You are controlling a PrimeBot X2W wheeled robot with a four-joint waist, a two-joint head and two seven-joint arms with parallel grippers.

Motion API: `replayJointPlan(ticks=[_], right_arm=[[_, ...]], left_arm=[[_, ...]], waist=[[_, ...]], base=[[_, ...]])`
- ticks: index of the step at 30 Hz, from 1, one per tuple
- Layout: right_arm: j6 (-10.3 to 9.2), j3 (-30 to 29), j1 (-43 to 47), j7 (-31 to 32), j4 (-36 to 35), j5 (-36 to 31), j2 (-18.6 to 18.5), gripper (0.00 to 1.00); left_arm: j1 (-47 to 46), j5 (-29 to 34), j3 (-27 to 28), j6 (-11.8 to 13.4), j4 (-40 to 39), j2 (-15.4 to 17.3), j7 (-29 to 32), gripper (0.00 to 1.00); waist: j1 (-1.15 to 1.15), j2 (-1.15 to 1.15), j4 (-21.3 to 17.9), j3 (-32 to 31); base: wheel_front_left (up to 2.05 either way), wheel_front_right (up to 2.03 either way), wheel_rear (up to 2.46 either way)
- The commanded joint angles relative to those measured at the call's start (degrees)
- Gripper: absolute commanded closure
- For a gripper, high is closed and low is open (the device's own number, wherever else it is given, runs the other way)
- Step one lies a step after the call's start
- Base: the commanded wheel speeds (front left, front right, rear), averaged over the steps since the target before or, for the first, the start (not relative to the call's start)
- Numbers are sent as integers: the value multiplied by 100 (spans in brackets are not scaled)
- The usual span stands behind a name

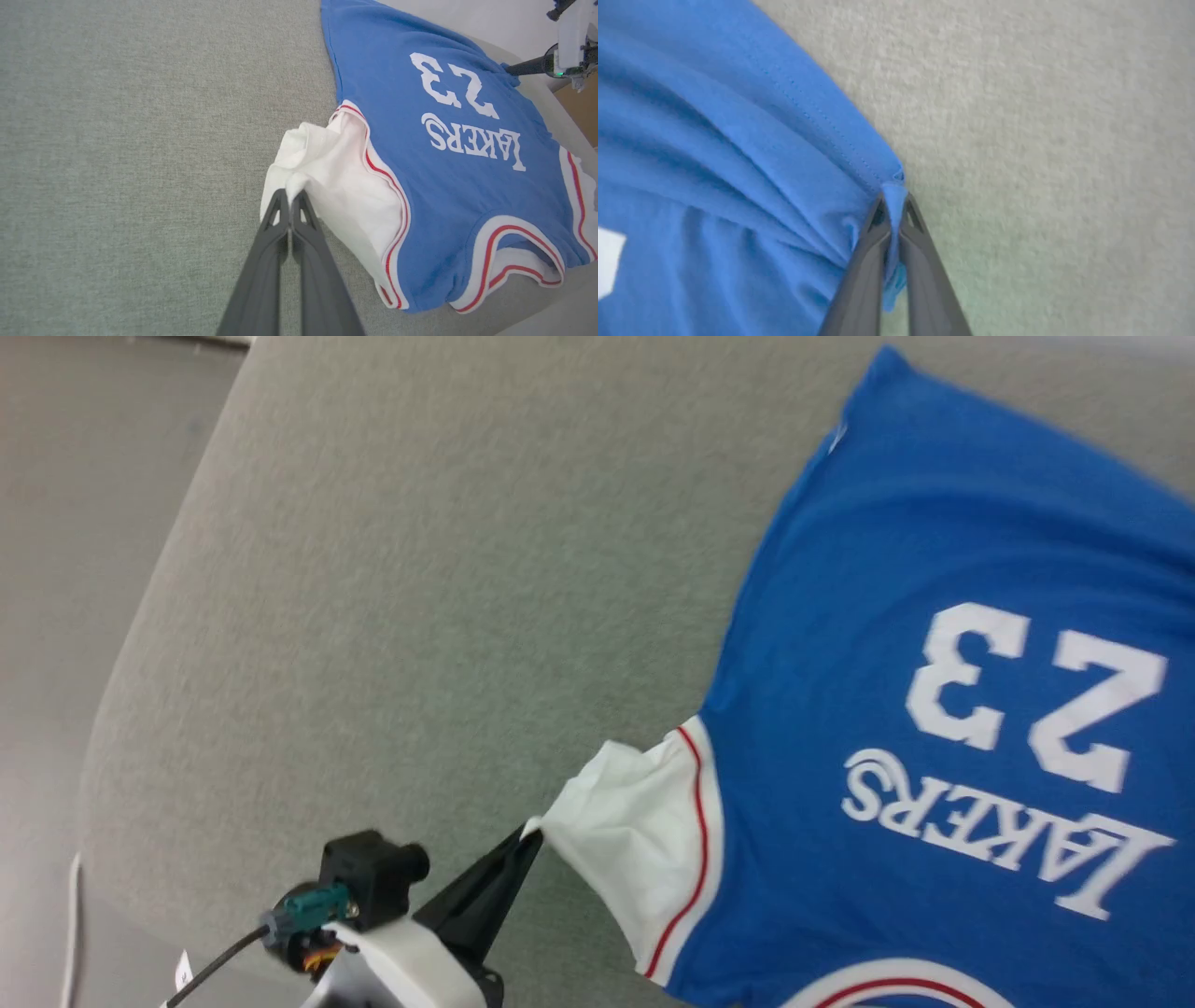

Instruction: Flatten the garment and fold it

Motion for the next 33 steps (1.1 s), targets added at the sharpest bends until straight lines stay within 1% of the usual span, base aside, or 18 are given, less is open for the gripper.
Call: replayJointPlan(ticks=[1, 3, 6, 9, 11, 15, 18, 21, 24, 25, 26, 30, 33], right_arm=[[-6, 102, 597, 89, 6, 139, 11, 100], [-6, 117, 1092, 138, -281, 374, -25, 100], [-6, -60, 1804, 279, -769, 708, -43, 100], [-6, -439, 2564, 470, -1355, 900, -27, 100], [-6, -764, 3092, 711, -1808, 957, 50, 100], [-6, -1444, 4125, 1293, -2767, 925, 382, 100], [-6, -1796, 4749, 1666, -3362, 746, 712, 100], [-6, -1959, 5075, 1906, -3677, 546, 1039, 100], [-6, -1958, 5200, 2061, -3788, 407, 1250, 100], [-6, -1943, 5186, 2045, -3835, 355, 1273, 95], [-6, -1936, 5142, 2016, -3876, 310, 1285, 0], [-6, -1791, 4558, 1879, -4233, 381, 1189, 0], [-6, -1524, 3949, 1740, -4379, 438, 1021, 0]], left_arm=[[137, -64, 33, 38, 69, 31, -44, 100], [274, -188, 62, 32, 140, 40, -86, 100], [451, -321, 144, 71, 186, 58, -186, 100], [604, -416, 211, 112, 217, 90, -263, 100], [671, -417, 232, 127, 242, 138, -303, 100], [739, -439, 292, 158, 293, 172, -390, 100], [749, -459, 338, 166, 321, 176, -449, 100], [721, -456, 347, 159, 344, 171, -468, 100], [661, -431, 340, 148, 344, 149, -482, 100], [632, -417, 337, 144, 340, 140, -486, 100], [603, -400, 331, 141, 335, 133, -487, 100], [468, -304, 304, 140, 241, 120, -479, 100], [371, -220, 268, 152, 139, 98, -462, 100]], waist=[[1, 0, -781, -935], [1, 0, -939, -1162], [1, 0, -1152, -1401], [1, 0, -1312, -1548], [1, 0, -1400, -1584], [1, 0, -1507, -1633], [1, 0, -1542, -1643], [1, 0, -1549, -1638], [1, 0, -1505, -1613], [1, 0, -1479, -1598], [1, 0, -1452, -1585], [1, 0, -1265, -1454], [1, 0, -1108, -1303]], base=[[0, 0, 0], [0, 0, 0], [0, 0, 0], [0, 0, 0], [0, 0, 0], [0, 0, 0], [0, 0, 0], [0, 0, 0], [0, 0, 0], [0, 0, 0], [0, 0, 0], [0, 0, 0], [0, 0, 0]])
